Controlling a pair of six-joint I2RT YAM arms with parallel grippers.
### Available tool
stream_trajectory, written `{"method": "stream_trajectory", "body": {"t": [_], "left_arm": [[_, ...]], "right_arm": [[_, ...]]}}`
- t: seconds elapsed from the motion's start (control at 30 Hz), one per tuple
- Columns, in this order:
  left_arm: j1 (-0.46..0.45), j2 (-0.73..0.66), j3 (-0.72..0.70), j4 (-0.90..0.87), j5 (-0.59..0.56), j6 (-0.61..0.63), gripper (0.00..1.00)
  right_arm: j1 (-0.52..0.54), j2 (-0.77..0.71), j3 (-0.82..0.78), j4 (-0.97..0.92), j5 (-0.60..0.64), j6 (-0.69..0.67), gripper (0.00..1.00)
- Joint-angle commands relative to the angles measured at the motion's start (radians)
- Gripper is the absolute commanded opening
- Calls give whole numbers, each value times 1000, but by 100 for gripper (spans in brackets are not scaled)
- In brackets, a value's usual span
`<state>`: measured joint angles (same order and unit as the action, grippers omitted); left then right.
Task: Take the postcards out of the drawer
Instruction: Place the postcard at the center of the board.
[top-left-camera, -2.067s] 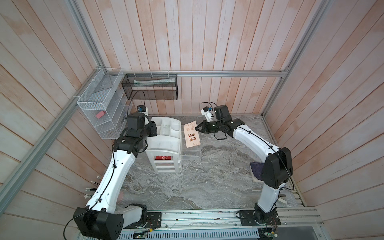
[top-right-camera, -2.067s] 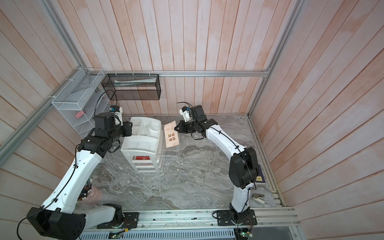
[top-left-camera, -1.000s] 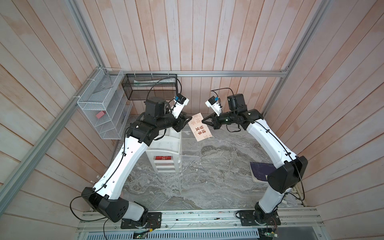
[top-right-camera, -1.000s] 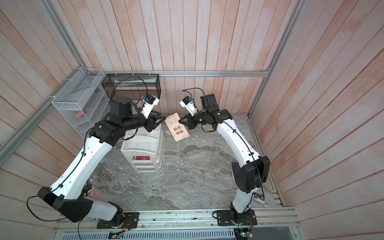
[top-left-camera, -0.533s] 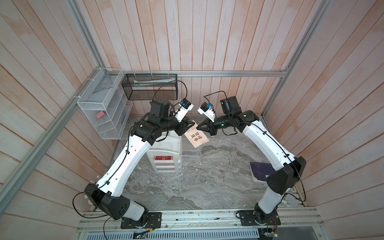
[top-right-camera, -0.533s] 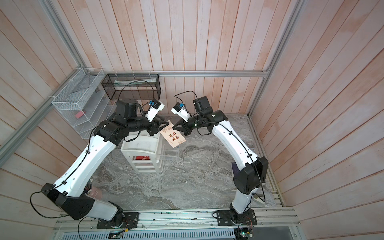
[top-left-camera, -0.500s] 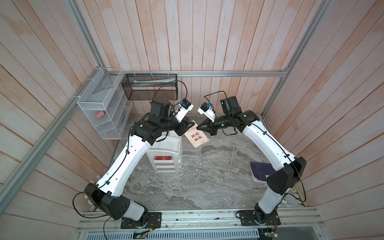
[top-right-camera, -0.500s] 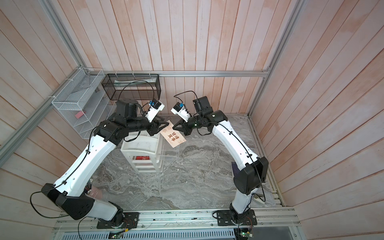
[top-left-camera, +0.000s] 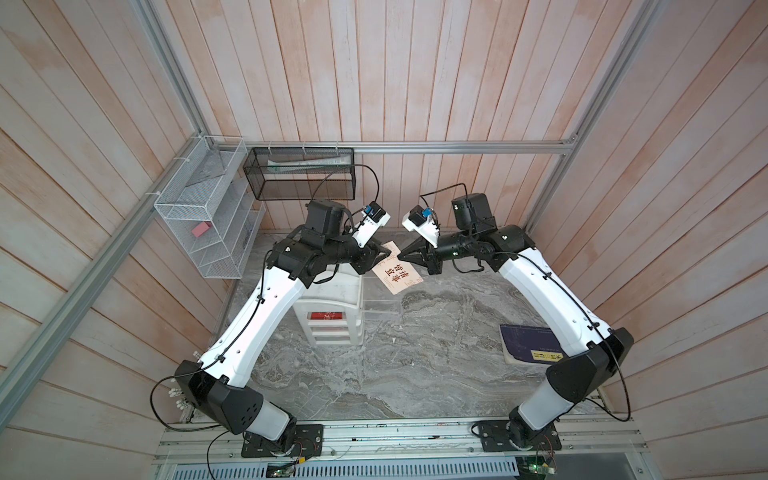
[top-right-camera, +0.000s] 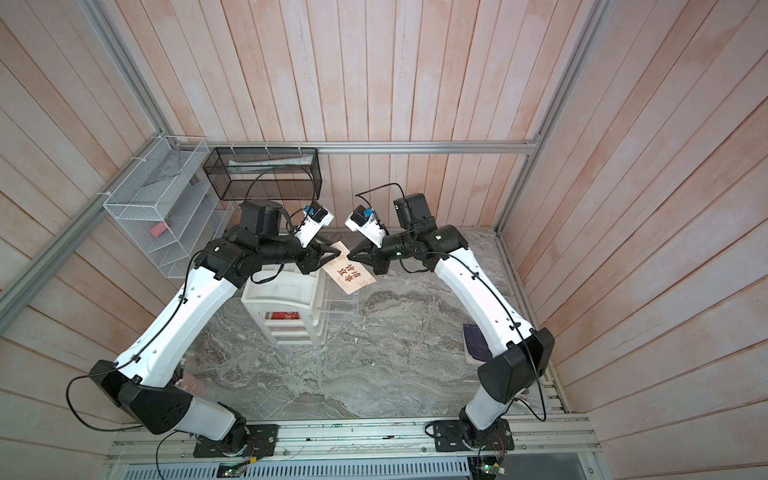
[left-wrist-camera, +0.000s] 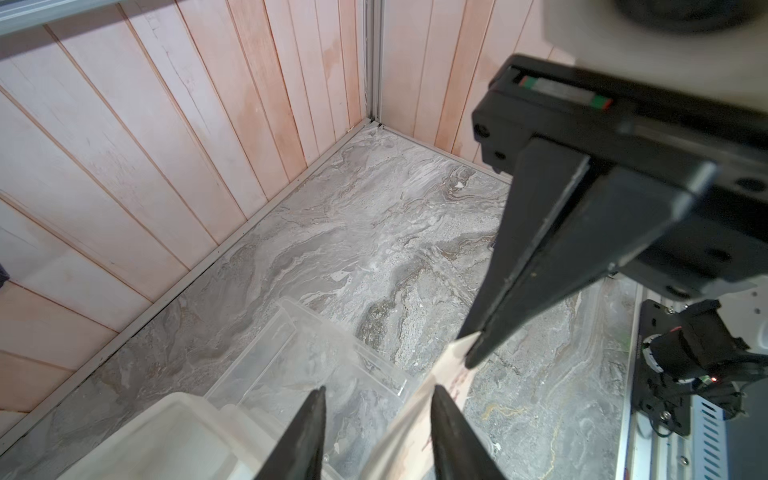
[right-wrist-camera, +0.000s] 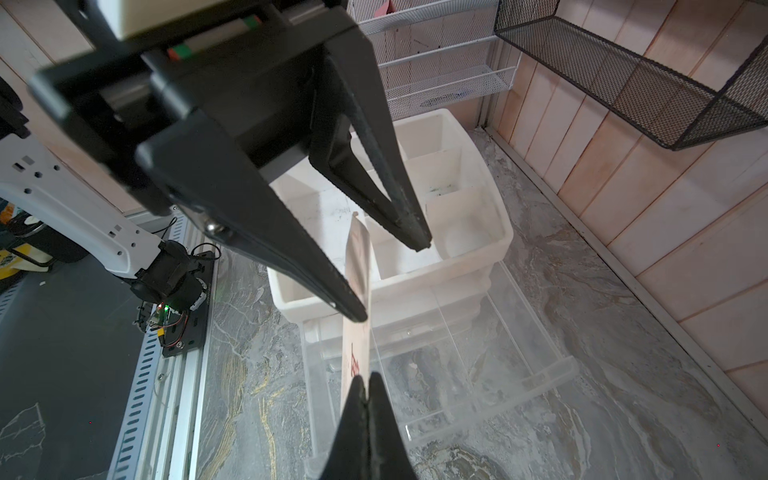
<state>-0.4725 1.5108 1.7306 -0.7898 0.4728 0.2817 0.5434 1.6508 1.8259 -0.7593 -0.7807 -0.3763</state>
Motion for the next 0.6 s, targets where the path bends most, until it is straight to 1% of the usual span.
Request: {"method": "stream_trajectory", "body": {"t": [0.0, 0.13, 0.57], "left_arm": [[-4, 0, 22, -23, 66, 32, 39], [-4, -12, 17, -29, 97, 44, 25], [-5, -15, 9, -40, 119, 57, 3]], "right_arm": [[9, -19, -15, 3, -9, -26, 0], [8, -26, -22, 13, -2, -24, 0], [7, -43, -48, 64, 9, 9, 0]]}}
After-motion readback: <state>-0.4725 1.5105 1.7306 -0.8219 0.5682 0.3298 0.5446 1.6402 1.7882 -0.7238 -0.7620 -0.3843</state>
